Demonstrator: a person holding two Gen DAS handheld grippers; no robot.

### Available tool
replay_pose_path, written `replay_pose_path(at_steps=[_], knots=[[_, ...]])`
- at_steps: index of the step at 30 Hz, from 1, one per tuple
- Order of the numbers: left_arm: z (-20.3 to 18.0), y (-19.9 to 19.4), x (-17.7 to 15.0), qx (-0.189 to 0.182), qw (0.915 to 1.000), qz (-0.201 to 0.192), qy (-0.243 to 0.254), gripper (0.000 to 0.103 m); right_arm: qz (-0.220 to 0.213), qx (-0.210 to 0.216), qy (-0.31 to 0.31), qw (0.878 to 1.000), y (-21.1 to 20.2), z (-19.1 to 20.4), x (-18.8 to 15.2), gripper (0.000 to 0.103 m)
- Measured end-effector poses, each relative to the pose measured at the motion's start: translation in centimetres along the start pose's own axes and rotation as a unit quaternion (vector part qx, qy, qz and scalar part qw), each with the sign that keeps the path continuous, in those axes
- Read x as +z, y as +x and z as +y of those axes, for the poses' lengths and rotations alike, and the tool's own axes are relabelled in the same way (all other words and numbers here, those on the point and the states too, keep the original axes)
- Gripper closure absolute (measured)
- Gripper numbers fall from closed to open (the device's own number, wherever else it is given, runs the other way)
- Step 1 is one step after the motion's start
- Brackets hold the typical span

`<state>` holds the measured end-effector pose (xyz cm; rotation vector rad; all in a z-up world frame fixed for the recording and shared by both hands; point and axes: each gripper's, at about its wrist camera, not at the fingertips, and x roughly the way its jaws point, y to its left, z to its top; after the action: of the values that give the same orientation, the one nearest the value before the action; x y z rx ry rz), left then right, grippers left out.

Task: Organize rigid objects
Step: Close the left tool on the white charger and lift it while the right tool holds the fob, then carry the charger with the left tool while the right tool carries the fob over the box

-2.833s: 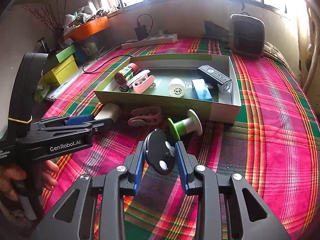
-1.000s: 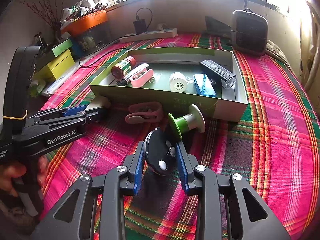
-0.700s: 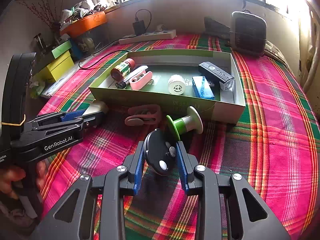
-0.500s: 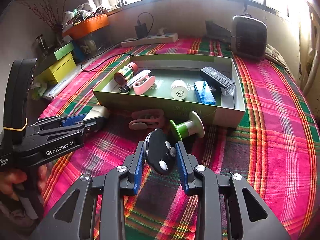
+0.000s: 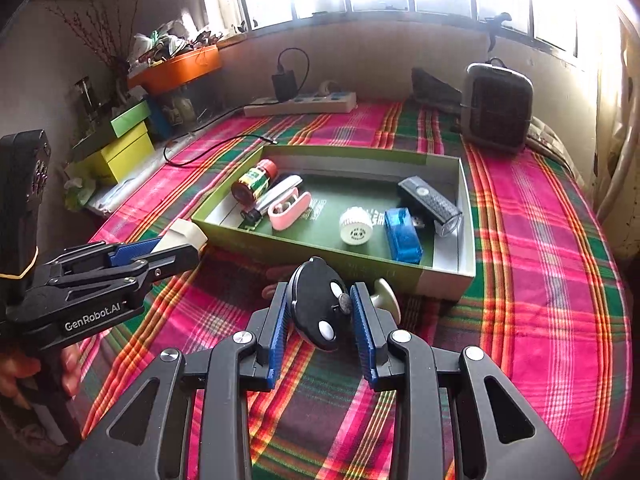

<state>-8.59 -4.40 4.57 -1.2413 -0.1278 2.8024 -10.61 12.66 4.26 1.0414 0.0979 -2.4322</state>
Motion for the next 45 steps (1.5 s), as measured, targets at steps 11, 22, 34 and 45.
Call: replay_pose_path(at_steps=[11, 22, 34, 45], knots=[[-0.2, 0.6, 2.1, -0.014, 0.9999, -0.002, 0.004, 0.071, -0.009, -0.006, -0.008, 1.000, 0.8, -0.9, 3.5, 0.071], [0.0, 2.8, 4.0, -0.021, 0.9998, 0.005, 0.003, 0.071, 0.010, -0.011, -0.013, 1.000, 4.2, -2.2, 6.2, 0.071], [0.3, 5.3, 4.7, -0.020, 0.9996, 0.018, 0.001, 0.071, 0.029, -0.013, -0.021, 0.999, 8.1, -2.9, 8.2, 0.071], [0.3, 6.0, 5.1, -0.020, 0.9996, 0.019, 0.001, 0.071, 0.043, -0.015, -0.022, 0.999, 10.1, -3.3, 9.0, 0.071]])
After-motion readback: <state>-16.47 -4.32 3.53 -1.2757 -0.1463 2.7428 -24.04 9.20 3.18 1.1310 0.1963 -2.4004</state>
